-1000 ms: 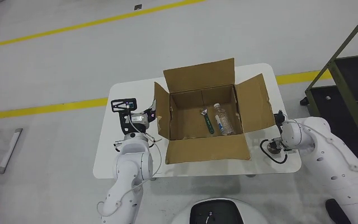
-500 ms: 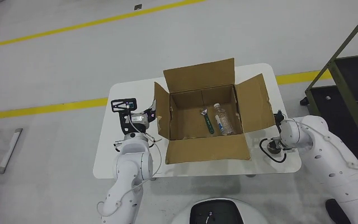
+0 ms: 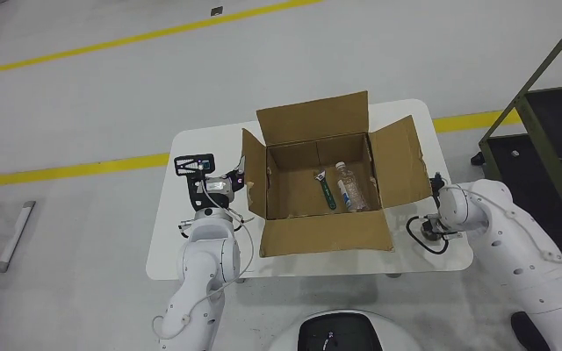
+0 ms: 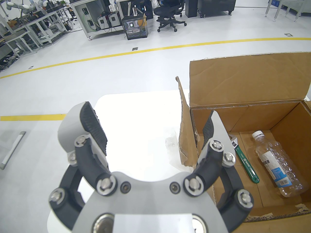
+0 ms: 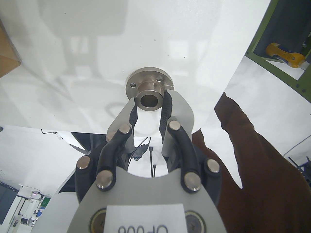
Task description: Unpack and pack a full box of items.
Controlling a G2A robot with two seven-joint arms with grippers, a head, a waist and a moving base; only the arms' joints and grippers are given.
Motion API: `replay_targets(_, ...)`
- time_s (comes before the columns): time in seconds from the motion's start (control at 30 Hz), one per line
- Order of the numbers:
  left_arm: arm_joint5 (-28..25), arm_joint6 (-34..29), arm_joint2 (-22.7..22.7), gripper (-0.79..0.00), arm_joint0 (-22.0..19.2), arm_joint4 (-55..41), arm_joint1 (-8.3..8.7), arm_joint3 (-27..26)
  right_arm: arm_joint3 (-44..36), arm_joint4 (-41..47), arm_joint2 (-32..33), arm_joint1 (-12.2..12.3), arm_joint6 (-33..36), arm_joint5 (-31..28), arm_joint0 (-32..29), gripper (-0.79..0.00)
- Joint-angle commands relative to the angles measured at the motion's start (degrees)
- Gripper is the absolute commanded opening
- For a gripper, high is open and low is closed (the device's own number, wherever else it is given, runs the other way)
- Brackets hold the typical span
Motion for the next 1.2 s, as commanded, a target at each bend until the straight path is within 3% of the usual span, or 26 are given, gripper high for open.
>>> replay_targets(0.0, 0.0, 0.0, 0.0, 0.0, 0.0, 0.0, 0.0, 0.0, 0.1, 0.0, 0.0, -0.1, 0.0, 0.0, 0.1, -0.745)
replay_targets(0.13, 0.0, 0.0, 0.0, 0.0, 0.0, 0.0, 0.0, 0.0, 0.4, -0.2, 0.1, -0.2, 0.0, 0.0, 0.2, -0.785)
replay_targets(0.5, 0.0, 0.0, 0.0, 0.0, 0.0, 0.0, 0.0, 0.0, -3.4, 0.5, 4.0, -0.2, -0.9, 0.9, -0.8, -0.785)
replay_targets(0.73, 0.0, 0.0, 0.0, 0.0, 0.0, 0.0, 0.0, 0.0, -12.5, 11.2, 18.0, 0.8, -5.0, 4.7, -5.4, -0.785)
replay_targets(0.93, 0.0, 0.0, 0.0, 0.0, 0.0, 0.0, 0.0, 0.0, -17.4, 26.1, 30.5, 1.1, -11.3, 3.3, -10.9, -0.785)
replay_targets(1.17, 0.0, 0.0, 0.0, 0.0, 0.0, 0.0, 0.0, 0.0, -23.8, 36.6, 39.3, 1.2, -17.6, 0.8, -16.8, -0.785)
